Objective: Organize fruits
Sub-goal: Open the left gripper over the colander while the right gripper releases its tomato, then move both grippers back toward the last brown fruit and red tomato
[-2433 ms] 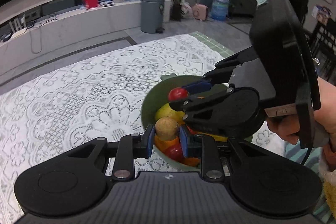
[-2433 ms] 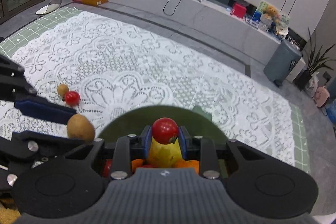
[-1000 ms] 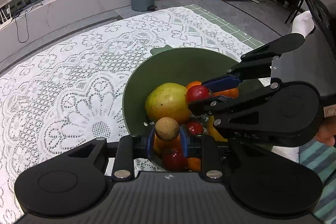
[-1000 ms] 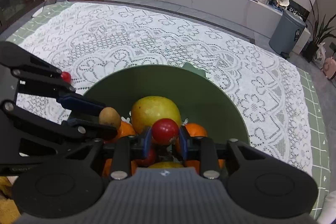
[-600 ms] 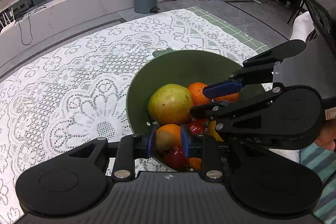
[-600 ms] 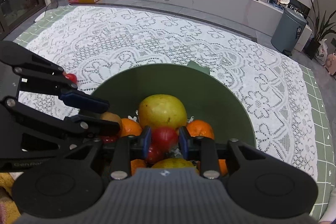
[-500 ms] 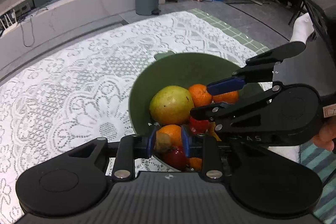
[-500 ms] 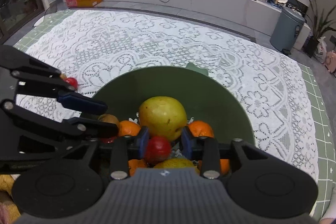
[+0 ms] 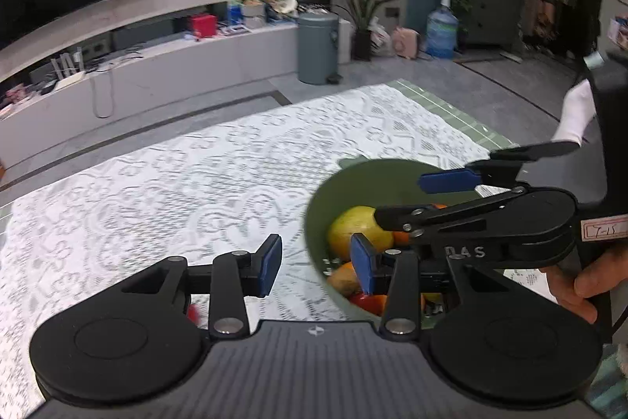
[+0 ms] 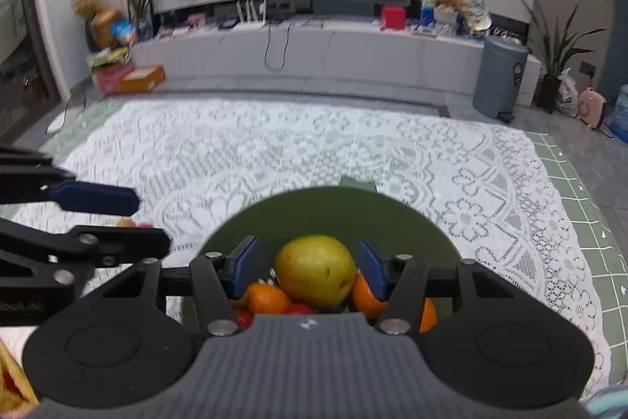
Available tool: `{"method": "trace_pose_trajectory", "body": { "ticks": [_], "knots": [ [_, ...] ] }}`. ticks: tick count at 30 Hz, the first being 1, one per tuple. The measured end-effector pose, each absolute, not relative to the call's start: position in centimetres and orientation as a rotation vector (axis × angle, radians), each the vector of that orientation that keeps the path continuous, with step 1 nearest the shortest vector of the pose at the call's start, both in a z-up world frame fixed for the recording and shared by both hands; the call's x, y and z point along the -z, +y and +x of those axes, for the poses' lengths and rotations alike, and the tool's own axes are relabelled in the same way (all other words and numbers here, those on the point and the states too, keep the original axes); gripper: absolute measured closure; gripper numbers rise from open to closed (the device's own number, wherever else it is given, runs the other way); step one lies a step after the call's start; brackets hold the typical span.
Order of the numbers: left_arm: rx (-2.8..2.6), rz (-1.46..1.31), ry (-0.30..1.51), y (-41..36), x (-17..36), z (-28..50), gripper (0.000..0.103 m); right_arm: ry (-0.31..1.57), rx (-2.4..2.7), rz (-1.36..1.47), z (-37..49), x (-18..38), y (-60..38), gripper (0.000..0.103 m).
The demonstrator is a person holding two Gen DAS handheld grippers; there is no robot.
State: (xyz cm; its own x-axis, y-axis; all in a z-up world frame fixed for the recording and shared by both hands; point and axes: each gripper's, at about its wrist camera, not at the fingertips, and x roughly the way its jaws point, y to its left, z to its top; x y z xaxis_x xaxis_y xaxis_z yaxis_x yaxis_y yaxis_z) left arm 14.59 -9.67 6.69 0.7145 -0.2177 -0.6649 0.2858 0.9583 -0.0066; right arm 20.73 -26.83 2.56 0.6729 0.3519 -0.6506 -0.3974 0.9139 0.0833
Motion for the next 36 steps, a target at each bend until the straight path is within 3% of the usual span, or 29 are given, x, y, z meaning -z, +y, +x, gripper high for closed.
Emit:
{"method": "trace_pose_trajectory", "body": {
  "ticks": [4, 13, 16, 22, 27, 36],
  "knots": [
    [0.245, 0.07, 0.718, -8.0, -7.3, 13.8, 0.055, 0.678, -0.419, -0.034, 19.8, -3.2, -26.4, 0.041],
    [0.193, 0.025, 0.74, -4.1, -6.9, 12.7, 0.055, 0.563, -0.442, -0.022, 16.4, -3.8, -23.4, 0.04],
    [0.183, -0.002, 0.765, -2.6, -6.4, 12.5, 0.062, 0.536, -0.449, -0.023, 15.6, -3.8, -22.1, 0.04],
    [0.151, -0.076, 0.791, 0.4, -5.3, 12.4, 0.064, 0.534, -0.488, -0.024, 14.3, -2.8, -19.3, 0.04],
    [0.142, -0.044, 0.742, 1.7, -4.5, 11.9, 0.058, 0.53, -0.529, -0.06, 13.5, -1.9, -16.8, 0.04],
    [0.109, 0.104, 0.722, 2.6, -2.5, 12.0, 0.034, 0.602, -0.551, -0.144, 13.9, 0.7, -12.8, 0.04]
  ]
}}
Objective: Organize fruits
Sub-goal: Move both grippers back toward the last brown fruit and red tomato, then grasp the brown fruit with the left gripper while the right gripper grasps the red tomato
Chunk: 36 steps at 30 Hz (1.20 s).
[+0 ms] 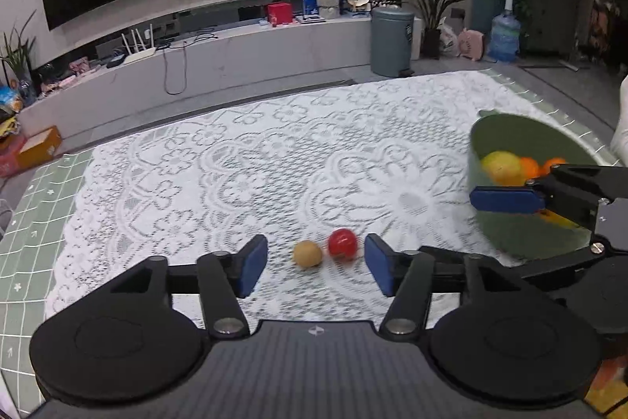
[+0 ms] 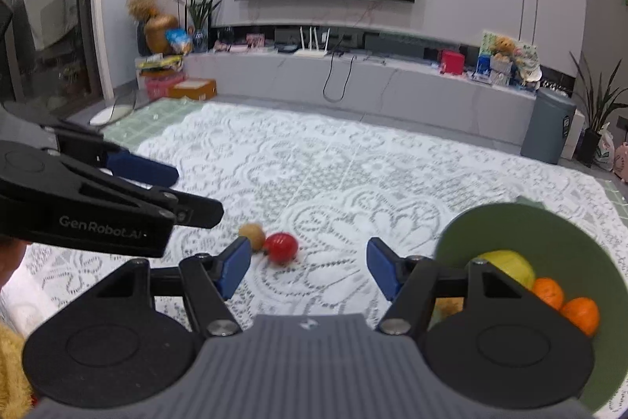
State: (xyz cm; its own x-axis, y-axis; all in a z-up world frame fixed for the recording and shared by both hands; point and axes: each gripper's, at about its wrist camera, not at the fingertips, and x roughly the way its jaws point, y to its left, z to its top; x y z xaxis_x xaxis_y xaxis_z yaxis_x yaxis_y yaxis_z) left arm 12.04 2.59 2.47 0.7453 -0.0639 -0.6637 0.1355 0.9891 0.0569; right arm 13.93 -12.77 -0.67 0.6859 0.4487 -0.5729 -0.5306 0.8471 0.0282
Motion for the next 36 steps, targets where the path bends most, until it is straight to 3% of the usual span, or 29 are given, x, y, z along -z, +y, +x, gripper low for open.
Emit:
{"method": "trace_pose_trajectory", "body": {
  "ticks": [5, 16, 21, 30, 36],
  "knots": [
    [0.147, 0.091, 0.727, 3.7, -1.1, 12.5, 0.032, 0.64, -0.552, -0.199, 14.6, 2.0, -11.1, 0.042],
    [0.228, -0.029, 0.816, 6.3, 2.4, 14.8, 0.033, 0.691, -0.55, -0.276, 16.4, 4.5, -8.9, 0.058],
    [0.24, -0.095, 0.813, 7.0, 3.2, 16.0, 0.041, 0.702, -0.547, -0.284, 17.7, 5.0, -8.6, 0.065],
    [0.228, -0.082, 0.819, 7.2, 4.2, 17.0, 0.054, 0.705, -0.611, -0.285, 19.3, 5.8, -7.8, 0.068],
    [0.24, -0.087, 0.823, 7.4, 4.6, 17.4, 0.055, 0.692, -0.652, -0.309, 19.6, 6.3, -6.8, 0.068]
  ]
}}
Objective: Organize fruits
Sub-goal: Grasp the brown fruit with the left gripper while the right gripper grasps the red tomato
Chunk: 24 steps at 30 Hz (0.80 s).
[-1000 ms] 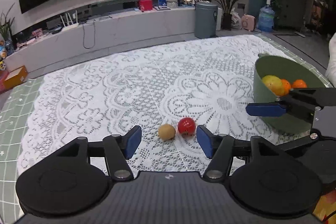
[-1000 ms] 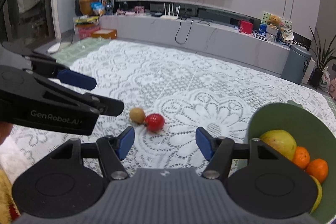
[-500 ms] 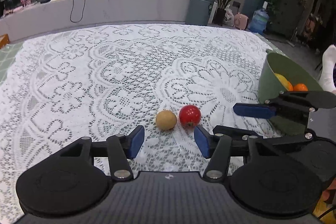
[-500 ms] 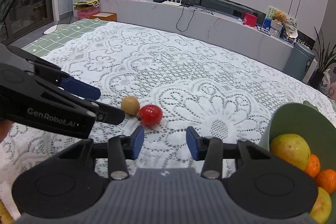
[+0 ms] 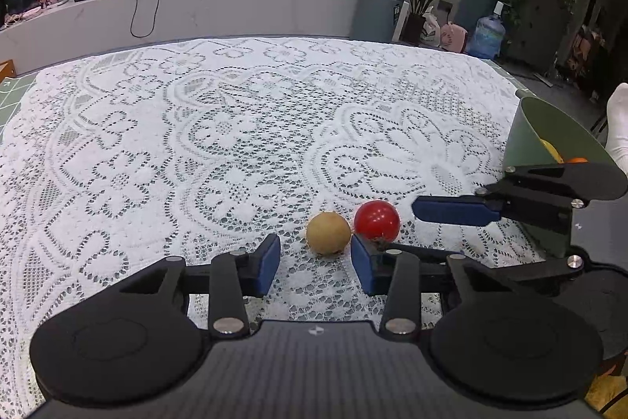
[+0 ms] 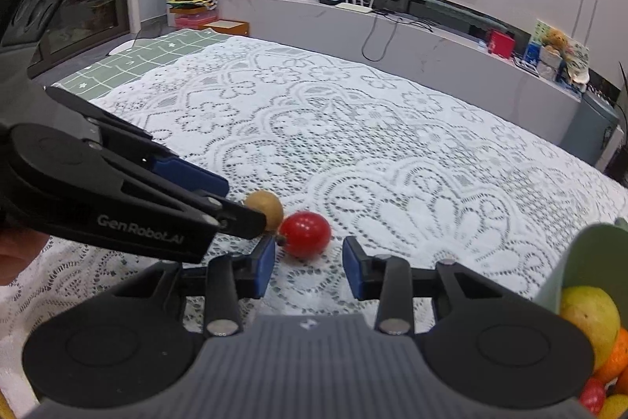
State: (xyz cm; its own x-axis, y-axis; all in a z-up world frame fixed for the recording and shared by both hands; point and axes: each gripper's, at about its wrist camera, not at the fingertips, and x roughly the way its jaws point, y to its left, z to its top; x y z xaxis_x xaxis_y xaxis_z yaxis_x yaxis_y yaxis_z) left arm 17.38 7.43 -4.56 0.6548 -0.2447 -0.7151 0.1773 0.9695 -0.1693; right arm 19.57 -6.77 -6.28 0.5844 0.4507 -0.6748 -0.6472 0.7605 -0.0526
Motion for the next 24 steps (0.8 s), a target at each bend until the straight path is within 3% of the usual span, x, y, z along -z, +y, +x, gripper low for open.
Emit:
{"method": "trace_pose_trajectory", "body": {
  "ticks": [24],
  "knots": [
    [0.253, -0.205, 0.795, 8.2, 5.1, 18.5, 0.055, 0.709, -0.622, -0.311, 21.5, 6.9, -6.6, 0.077]
  ]
}}
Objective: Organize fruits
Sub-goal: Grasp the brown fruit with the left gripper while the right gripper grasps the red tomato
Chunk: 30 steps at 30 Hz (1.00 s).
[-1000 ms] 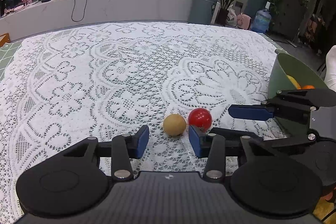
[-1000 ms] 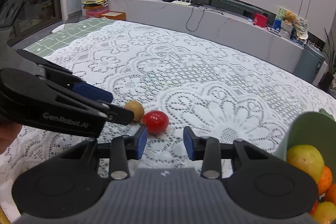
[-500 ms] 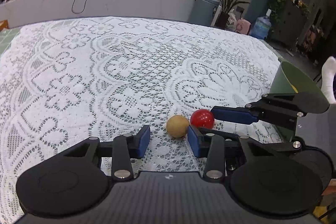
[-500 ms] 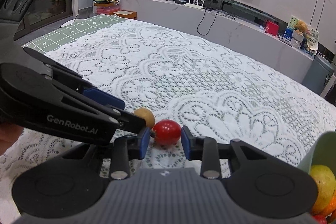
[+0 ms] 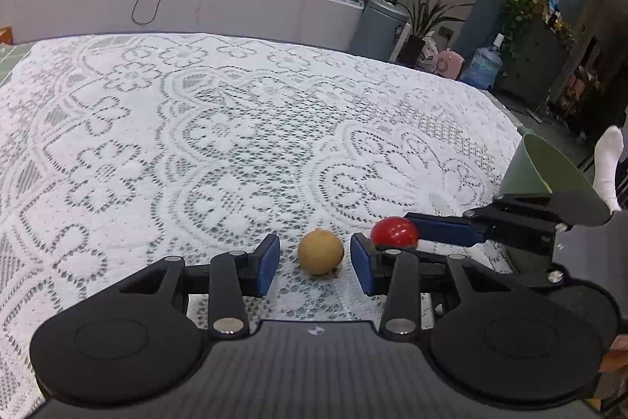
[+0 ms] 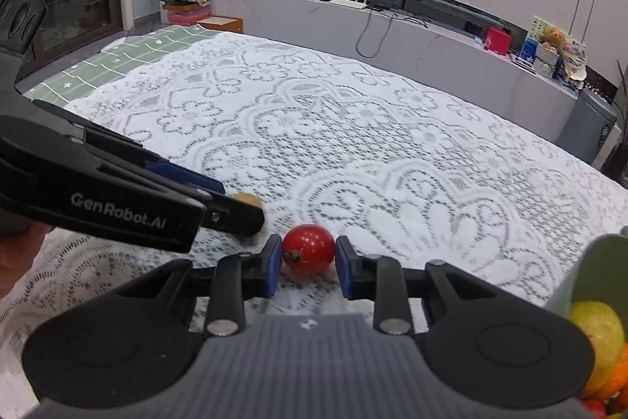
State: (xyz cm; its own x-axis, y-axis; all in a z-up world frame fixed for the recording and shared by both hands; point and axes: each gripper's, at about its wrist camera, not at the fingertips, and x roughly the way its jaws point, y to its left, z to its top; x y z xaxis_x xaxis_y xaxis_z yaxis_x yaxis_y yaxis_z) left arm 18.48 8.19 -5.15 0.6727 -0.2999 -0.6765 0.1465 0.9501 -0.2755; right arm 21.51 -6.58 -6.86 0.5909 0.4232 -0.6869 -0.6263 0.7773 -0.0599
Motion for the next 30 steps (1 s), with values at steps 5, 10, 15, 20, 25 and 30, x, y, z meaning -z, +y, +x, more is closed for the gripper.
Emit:
{"method": "trace_pose_trajectory", "body": {
  "ticks": [5, 10, 15, 20, 25, 30],
  "knots": [
    [0.246, -0.131, 0.801, 7.1, 5.4, 18.5, 0.06, 0.733, -0.587, -0.299, 21.9, 6.9, -7.6, 0.077],
    [0.245, -0.086, 0.808, 6.4, 5.3, 18.3, 0.071, 0.725, -0.592, -0.297, 21.9, 7.1, -7.8, 0.077],
    [0.224, -0.023, 0.801, 5.5, 5.2, 17.9, 0.073, 0.709, -0.59, -0.327, 21.4, 7.2, -7.6, 0.077],
    [0.212, -0.038, 0.796, 5.7, 5.3, 17.9, 0.073, 0.71, -0.582, -0.322, 21.4, 7.2, -7.7, 0.077],
    [0.197, -0.022, 0.793, 5.4, 5.1, 17.5, 0.073, 0.718, -0.568, -0.296, 21.2, 6.9, -7.9, 0.078],
    [0.175, -0.02, 0.793, 5.1, 4.9, 16.7, 0.073, 0.704, -0.572, -0.285, 20.2, 5.9, -8.4, 0.078]
  ]
}}
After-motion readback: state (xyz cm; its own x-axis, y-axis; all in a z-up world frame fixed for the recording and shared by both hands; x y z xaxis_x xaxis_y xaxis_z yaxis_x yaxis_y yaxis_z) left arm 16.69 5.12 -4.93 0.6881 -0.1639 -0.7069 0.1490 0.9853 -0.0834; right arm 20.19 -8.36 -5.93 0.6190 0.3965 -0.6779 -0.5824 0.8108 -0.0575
